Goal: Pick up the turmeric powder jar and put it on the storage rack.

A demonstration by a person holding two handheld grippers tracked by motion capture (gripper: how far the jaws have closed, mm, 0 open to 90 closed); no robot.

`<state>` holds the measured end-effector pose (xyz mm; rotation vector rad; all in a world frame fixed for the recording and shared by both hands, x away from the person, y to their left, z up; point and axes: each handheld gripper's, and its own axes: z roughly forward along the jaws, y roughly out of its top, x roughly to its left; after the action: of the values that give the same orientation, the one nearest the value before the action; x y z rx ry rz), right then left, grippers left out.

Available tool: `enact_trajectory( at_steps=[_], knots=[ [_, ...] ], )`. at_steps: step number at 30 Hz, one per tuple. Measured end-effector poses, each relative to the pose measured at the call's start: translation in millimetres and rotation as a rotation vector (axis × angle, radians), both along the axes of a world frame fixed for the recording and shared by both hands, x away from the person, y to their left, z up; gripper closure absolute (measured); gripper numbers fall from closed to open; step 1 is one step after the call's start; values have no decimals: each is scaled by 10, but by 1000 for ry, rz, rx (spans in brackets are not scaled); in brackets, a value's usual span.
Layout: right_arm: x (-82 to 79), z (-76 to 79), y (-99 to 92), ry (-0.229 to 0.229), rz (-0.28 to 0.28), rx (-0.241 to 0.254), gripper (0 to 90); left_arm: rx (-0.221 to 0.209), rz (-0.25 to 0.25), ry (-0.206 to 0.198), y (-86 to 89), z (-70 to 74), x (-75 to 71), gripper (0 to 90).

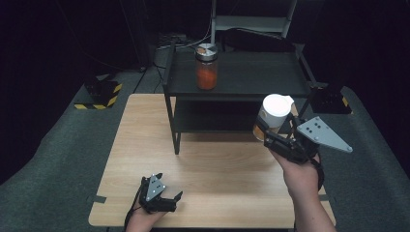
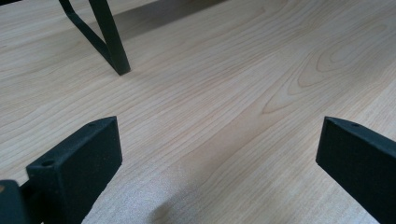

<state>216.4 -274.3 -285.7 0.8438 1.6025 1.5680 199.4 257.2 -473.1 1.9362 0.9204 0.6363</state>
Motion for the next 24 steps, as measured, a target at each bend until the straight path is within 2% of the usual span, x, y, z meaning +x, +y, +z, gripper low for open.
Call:
enact_trajectory(
  at_steps=[14,24],
  knots=[
    [73,227,79,-41,-14,18,302,-7,-4,1,15,-4,4,5],
    [144,367,128,-54,-30,24,302,-15,-5,1,29,-8,5,5]
  ],
)
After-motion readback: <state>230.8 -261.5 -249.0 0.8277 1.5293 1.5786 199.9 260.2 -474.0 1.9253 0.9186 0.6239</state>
